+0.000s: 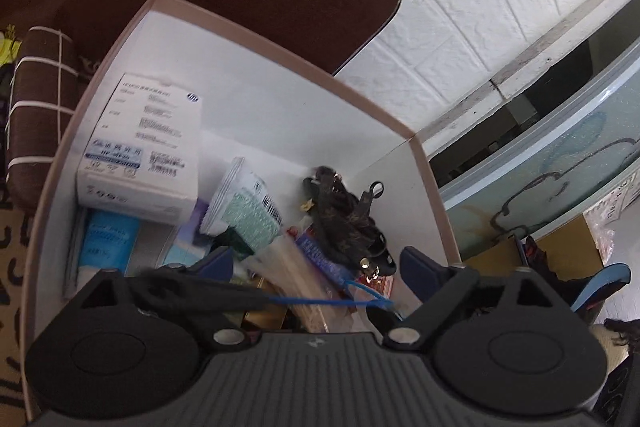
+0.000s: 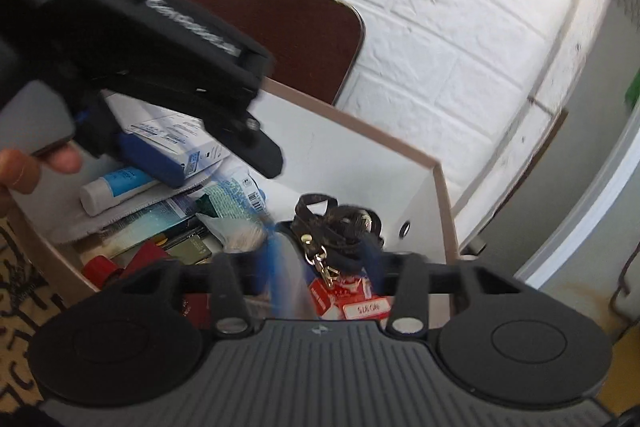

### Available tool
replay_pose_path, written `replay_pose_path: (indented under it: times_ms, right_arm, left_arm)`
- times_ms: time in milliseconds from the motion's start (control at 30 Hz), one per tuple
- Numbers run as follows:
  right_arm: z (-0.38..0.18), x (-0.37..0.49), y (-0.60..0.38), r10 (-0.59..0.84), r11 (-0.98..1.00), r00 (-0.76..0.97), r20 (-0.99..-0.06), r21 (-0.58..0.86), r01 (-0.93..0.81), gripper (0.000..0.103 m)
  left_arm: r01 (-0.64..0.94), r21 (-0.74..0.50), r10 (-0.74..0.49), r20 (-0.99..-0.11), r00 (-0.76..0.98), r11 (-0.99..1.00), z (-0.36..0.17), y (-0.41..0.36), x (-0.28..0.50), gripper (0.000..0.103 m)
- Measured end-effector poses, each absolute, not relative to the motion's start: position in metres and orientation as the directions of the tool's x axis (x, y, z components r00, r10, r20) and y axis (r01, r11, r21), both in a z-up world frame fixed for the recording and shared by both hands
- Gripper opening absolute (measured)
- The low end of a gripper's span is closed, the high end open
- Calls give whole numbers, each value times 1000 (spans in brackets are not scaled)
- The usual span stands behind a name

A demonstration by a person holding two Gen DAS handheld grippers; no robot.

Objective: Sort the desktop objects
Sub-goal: 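Carry the mesh net into the cardboard box and release it, then move both grippers back over the cluttered table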

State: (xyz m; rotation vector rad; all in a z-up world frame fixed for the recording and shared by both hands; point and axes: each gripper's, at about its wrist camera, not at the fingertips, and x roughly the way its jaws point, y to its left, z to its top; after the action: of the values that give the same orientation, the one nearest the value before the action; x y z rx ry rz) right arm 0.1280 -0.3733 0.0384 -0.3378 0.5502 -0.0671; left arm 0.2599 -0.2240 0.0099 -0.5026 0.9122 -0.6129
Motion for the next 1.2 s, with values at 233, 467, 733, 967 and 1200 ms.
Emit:
replay_pose_path:
  times_ms: [233, 467, 733, 967, 1200]
  right_arm:
    - [45, 111, -371, -157, 950, 855, -494, -312, -6, 75]
    - [51, 93, -365, -153, 949, 860, -486, -314, -9, 79]
    - [56, 59, -341, -86, 993, 887, -454, -115, 37, 86]
    - [50, 18, -298, -62, 998, 912, -405, -45, 47, 86]
    - [36, -1, -245, 36, 999, 914, -404, 29, -27, 87]
  left_arm:
    - [275, -626, -672, -585, 454, 730, 23, -210, 251, 97]
    - [311, -639, -702, -552, 451, 703, 39, -199, 230, 97]
    - [417, -615, -737, -479, 477, 669, 35, -180, 166, 99]
    - [435, -548, -685, -420, 595, 714, 29, -139, 108, 100]
    - [412, -444, -591, -417, 690, 795, 10, -94, 66, 100]
